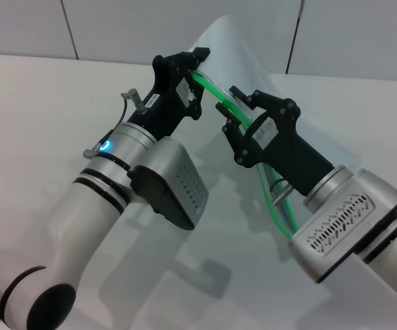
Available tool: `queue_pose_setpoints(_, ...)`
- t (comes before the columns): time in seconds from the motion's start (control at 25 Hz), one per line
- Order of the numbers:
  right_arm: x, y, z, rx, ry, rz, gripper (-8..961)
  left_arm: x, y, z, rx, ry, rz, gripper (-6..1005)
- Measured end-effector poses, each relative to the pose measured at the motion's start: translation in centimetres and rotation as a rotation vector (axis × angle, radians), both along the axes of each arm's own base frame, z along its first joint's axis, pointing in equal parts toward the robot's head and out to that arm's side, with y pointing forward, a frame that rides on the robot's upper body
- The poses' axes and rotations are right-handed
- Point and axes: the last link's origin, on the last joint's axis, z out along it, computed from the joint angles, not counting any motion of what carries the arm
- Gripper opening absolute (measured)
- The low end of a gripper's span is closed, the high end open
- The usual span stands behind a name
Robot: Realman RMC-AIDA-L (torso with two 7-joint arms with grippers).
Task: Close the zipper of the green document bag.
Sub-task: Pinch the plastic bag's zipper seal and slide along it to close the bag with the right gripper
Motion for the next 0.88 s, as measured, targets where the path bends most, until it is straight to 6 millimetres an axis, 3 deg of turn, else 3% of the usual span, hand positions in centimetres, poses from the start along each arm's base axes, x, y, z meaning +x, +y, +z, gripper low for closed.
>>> queue_pose_setpoints(0.88, 0.09, -0.12, 0.19, 0.007, 0.001, 0.013, 236, 0.43, -0.1, 0.21, 0.011, -0.023, -0.014, 56)
